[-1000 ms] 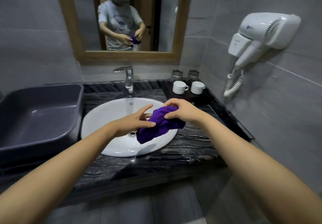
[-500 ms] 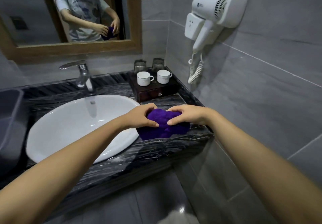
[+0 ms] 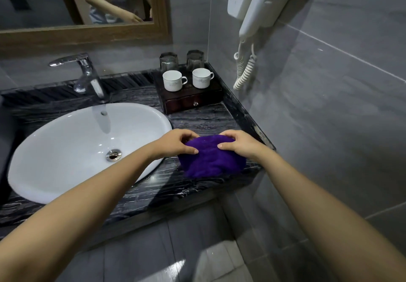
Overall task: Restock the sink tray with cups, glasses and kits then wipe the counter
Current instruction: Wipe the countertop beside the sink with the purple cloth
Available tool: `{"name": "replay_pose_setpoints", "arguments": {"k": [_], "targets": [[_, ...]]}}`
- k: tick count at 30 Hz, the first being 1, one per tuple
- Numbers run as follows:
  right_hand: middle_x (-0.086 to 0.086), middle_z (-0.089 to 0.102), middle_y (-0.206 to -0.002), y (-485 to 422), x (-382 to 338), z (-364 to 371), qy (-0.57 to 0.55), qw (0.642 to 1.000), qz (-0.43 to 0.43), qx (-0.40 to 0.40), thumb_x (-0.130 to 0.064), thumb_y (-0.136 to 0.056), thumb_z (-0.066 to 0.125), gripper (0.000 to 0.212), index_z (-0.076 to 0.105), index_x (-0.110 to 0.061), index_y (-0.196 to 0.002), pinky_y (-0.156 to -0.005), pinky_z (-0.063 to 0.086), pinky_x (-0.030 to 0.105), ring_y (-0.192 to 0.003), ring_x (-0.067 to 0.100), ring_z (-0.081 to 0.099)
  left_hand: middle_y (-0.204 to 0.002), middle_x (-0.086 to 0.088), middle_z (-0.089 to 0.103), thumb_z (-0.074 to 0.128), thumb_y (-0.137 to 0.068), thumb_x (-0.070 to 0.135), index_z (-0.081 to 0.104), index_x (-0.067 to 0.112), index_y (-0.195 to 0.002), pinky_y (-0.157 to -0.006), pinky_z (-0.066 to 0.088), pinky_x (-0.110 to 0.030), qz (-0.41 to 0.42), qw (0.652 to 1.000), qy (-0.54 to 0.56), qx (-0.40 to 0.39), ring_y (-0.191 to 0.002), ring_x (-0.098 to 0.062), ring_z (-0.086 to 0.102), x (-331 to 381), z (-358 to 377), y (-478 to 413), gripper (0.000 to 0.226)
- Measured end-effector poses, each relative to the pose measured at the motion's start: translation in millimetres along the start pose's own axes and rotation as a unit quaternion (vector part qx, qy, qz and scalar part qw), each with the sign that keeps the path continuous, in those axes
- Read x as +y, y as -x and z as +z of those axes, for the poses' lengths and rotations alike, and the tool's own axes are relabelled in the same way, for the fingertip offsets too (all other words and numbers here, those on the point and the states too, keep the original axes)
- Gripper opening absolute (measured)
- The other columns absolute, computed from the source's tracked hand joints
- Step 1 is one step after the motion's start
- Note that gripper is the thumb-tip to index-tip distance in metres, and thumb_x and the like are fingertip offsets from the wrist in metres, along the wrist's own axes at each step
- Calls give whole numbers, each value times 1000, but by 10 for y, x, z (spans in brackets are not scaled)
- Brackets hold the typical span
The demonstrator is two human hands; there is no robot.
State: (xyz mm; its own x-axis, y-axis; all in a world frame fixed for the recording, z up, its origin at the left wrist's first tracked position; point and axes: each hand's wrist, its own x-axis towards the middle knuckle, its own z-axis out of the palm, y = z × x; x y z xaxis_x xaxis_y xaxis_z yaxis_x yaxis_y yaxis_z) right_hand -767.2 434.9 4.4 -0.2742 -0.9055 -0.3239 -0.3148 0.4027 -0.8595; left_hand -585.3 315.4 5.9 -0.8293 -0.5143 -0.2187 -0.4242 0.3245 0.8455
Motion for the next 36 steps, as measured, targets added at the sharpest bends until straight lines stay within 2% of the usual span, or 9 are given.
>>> {"name": "replay_pose_setpoints", "arguments": {"k": [3, 6, 11, 14, 17, 21, 23, 28, 36], "targets": [[4, 65, -100, -139, 143, 60, 5, 1000, 19, 23, -8, -88, 61, 25, 62, -14, -113, -78, 51, 31, -90, 20, 63, -93, -1, 68, 74, -71, 4, 66, 20, -97, -89, 51, -38, -19, 999, -19, 28, -86, -17, 61, -152, 48, -172, 32], [8, 65, -108, -324, 300, 109, 27, 997, 23, 63, -9, -87, 61, 26, 62, -13, -113, -84, 50, 33, -98, 22, 62, -99, -3, 68, 73, -72, 4, 67, 15, -101, -83, 49, -27, -18, 998, -37, 52, -90, -16, 61, -261, 104, -318, 32], [10, 45, -142, -532, 500, 187, 294, 948, 7, 121, -28, -89, 59, 53, 42, -15, -138, -106, 34, 41, -129, 31, 39, -121, -8, 63, 66, -78, 6, 60, 11, -118, -92, 40, -24, 4, 976, -138, 168, -111, -22, 58, -496, 50, -506, 40], [-3, 18, -159, -530, 630, 307, 448, 885, -119, 47, -46, -91, 49, 67, 20, -27, -149, -117, 12, 45, -144, 28, 15, -133, -12, 55, 61, -83, 13, 53, 10, -127, -104, 33, -33, 21, 944, -256, 208, -124, -29, 48, -781, -77, -505, 45], [-11, 4, -161, -596, 816, 412, 503, 838, -200, -67, -50, -96, 33, 61, 11, -35, -150, -119, -5, 41, -149, 19, -3, -147, -15, 38, 52, -90, 25, 39, 8, -138, -112, 25, -40, -6, 922, -349, 166, -136, -33, 33, -1156, -138, -437, 52], [-10, 0, -161, -692, 947, 392, 529, 811, -235, -86, -64, -85, 5, 70, 7, -35, -150, -118, -12, 37, -148, 18, -9, -156, -11, 13, 31, -93, 43, 20, 13, -145, -115, 17, -46, -39, 917, -380, 111, -144, -30, 13, -1459, -79, -381, 62], [-10, -3, -160, -751, 949, 349, 538, 797, -263, -81, -64, -89, 13, 66, 10, -37, -149, -116, -16, 37, -147, 18, -12, -157, -8, 9, 20, -90, 49, 15, 15, -146, -116, 11, -44, -37, 922, -368, 118, -146, -26, 7, -1498, -48, -382, 66], [-11, -6, -159, -841, 939, 374, 520, 800, -278, -114, -63, -91, 21, 66, 8, -35, -150, -117, -14, 36, -146, 17, -16, -158, -5, 4, 19, -94, 47, 11, 17, -147, -117, 4, -38, -31, 930, -344, 129, -146, -21, 1, -1561, -31, -406, 62], [-8, 16, -159, -926, 1054, 502, 487, 829, -270, -50, -64, -91, 15, 63, 22, -36, -147, -119, 2, 42, -148, 20, 4, -158, -5, 3, 5, -85, 52, 11, 15, -147, -116, 1, -37, -17, 929, -344, 138, -146, -20, 1, -1610, -17, -426, 72]]}}
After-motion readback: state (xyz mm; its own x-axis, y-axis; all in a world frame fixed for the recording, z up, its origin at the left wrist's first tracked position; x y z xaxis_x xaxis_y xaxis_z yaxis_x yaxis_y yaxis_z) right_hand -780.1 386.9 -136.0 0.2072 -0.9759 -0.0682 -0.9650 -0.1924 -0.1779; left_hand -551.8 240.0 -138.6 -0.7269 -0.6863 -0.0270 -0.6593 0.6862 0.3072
